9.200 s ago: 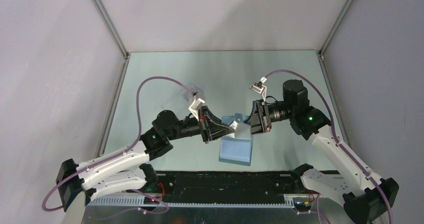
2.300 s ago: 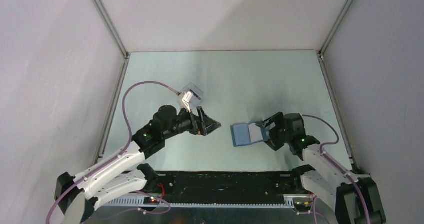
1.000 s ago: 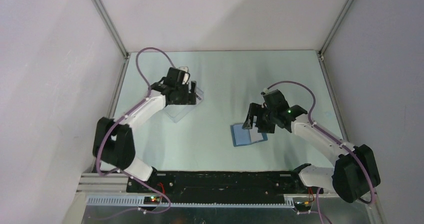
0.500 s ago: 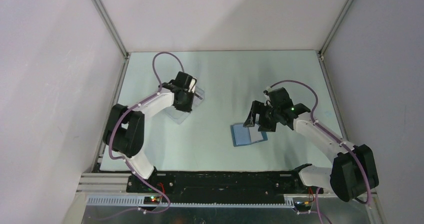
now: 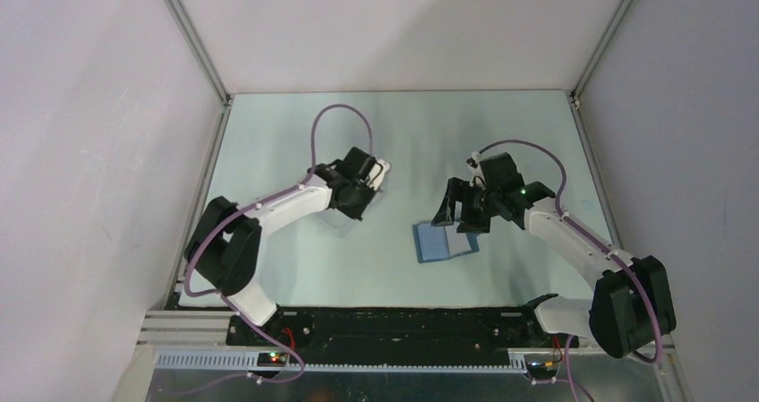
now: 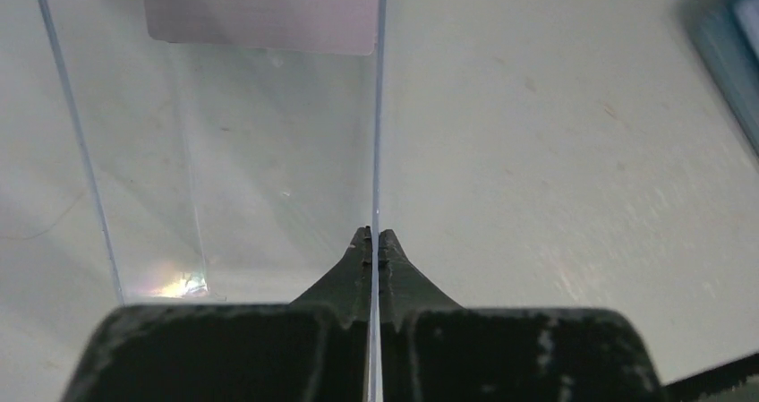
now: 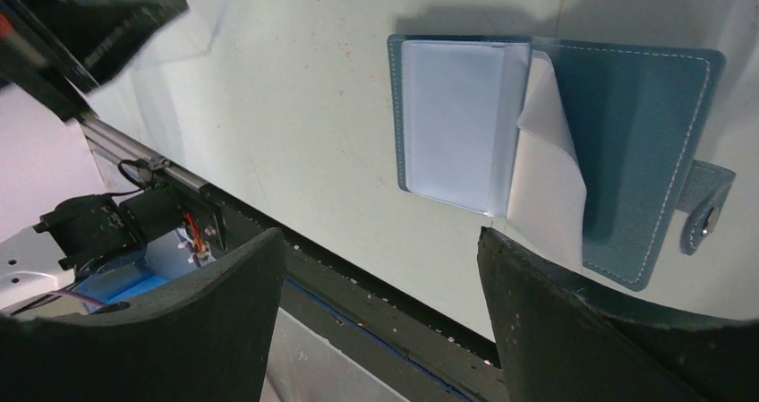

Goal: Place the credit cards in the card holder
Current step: Move the storage box to the center of the board, then pick up the credit card from the storage box.

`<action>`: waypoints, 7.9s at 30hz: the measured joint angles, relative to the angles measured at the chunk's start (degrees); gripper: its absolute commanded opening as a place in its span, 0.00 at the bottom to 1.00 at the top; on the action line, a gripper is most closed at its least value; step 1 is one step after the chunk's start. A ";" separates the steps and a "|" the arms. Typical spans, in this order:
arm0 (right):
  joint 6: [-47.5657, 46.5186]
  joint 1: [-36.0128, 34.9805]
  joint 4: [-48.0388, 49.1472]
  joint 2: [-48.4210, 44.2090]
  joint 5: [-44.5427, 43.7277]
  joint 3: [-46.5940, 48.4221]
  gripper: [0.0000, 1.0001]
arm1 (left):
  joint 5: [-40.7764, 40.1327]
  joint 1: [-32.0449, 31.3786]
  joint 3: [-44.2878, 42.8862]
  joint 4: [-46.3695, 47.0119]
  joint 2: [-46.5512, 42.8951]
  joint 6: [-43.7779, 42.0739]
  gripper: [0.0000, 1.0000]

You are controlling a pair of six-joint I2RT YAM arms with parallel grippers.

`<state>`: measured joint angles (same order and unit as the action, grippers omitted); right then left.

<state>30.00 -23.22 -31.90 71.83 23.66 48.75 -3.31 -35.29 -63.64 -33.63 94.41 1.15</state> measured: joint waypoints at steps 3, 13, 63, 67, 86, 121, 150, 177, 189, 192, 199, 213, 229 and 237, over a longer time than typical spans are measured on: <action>-0.24 -0.33 0.07 0.63 0.98 0.83 0.81 | 0.24 -4.79 2.14 -0.09 -2.43 -1.68 0.00; -0.63 -2.58 1.25 8.04 2.69 6.05 0.78 | 0.37 -14.82 8.39 -1.05 -8.96 -2.93 0.58; 3.23 -28.04 -17.97 36.48 -20.20 33.07 0.24 | 6.36 -1.53 23.58 6.10 -33.07 39.56 0.81; 5.33 -28.06 -18.23 34.95 -20.13 31.82 0.46 | 7.17 -1.53 24.26 6.36 -31.80 39.91 0.76; 7.13 -24.98 -10.93 29.73 -8.68 23.28 0.59 | 8.81 -1.51 21.05 6.91 -15.89 37.79 0.61; 7.26 -20.61 -4.09 28.02 -1.29 19.54 0.23 | 16.65 -1.38 21.97 19.28 -10.12 43.91 0.42; 6.19 -20.65 -4.20 28.61 -1.29 19.54 0.22 | 15.32 -2.91 20.63 17.97 -8.24 43.19 0.37; 5.95 -20.98 -4.22 29.00 -1.27 19.52 0.22 | 12.20 -4.74 17.44 13.25 -6.78 41.90 0.14; 5.90 -21.07 -4.26 29.31 -1.27 19.52 0.22 | 11.41 -5.57 16.68 12.68 -6.38 41.31 0.03; 5.90 -21.09 -4.26 29.51 -1.27 19.52 0.22 | 11.26 -5.64 16.68 12.66 -6.40 41.29 0.03; 5.90 -21.09 -4.28 29.75 -1.18 19.52 0.22 | 10.69 -6.12 16.68 12.39 -7.58 41.27 0.02; 5.77 -21.20 -4.37 29.77 -1.20 19.52 0.22 | 10.73 -6.73 16.15 11.69 -10.05 41.29 0.08; 5.75 -21.20 -4.42 29.77 -1.20 19.52 0.22 | 11.58 -6.99 16.15 12.09 -11.19 41.38 0.15; 5.73 -21.20 -4.44 29.77 -1.18 19.52 0.22 | 12.55 -7.43 16.15 12.22 -11.78 41.42 0.18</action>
<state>35.73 -44.42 -36.34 101.60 22.48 68.27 9.23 -42.72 -47.48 -21.41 82.63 42.57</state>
